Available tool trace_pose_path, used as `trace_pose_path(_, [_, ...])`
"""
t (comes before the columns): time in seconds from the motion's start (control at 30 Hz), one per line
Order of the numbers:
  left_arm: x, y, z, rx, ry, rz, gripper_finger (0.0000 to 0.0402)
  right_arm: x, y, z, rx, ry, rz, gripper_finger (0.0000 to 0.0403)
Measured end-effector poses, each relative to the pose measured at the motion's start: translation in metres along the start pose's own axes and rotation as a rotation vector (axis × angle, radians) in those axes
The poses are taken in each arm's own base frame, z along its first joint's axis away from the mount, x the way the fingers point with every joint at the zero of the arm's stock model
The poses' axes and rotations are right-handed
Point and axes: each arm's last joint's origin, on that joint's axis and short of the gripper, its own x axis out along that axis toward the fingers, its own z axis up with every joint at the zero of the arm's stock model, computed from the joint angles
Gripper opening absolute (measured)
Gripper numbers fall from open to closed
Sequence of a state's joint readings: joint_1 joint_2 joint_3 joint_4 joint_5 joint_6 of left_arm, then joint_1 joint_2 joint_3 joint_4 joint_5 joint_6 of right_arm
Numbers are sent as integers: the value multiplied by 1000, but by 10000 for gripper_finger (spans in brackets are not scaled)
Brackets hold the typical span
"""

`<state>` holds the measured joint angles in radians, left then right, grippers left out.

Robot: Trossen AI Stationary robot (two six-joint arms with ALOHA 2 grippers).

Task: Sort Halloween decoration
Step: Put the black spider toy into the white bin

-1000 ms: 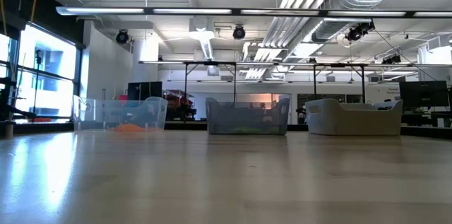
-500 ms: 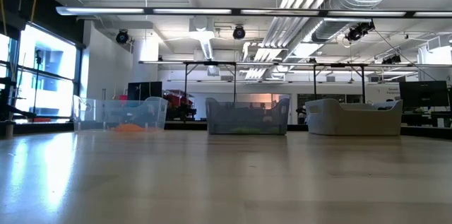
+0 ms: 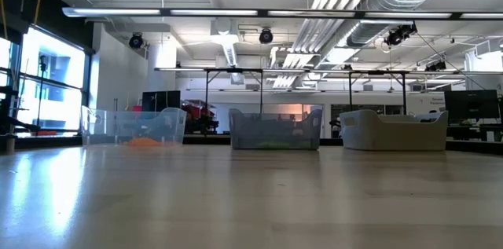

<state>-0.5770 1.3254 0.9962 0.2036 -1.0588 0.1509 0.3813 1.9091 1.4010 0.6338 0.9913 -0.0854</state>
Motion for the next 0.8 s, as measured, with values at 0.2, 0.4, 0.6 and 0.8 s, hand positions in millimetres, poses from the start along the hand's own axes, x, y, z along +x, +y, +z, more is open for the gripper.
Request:
trace_pose_path(0.2, [0, 1, 1, 47, -1, 41, 48, 1, -1, 0, -3, 3, -18, 1])
trace_pose_path(0.4, [0, 1, 3, 69, -10, 50, 108, 0, -2, -2, -21, 17, -56, 1])
trace_pose_path(0.6, [-1, 1, 3, 100, -9, 54, 156, -2, -7, -1, -69, 64, -99, 0])
trace_pose_path(0.8, [-13, 6, 6, 135, 18, 168, 174, -15, -49, 13, -137, 243, -243, 0])
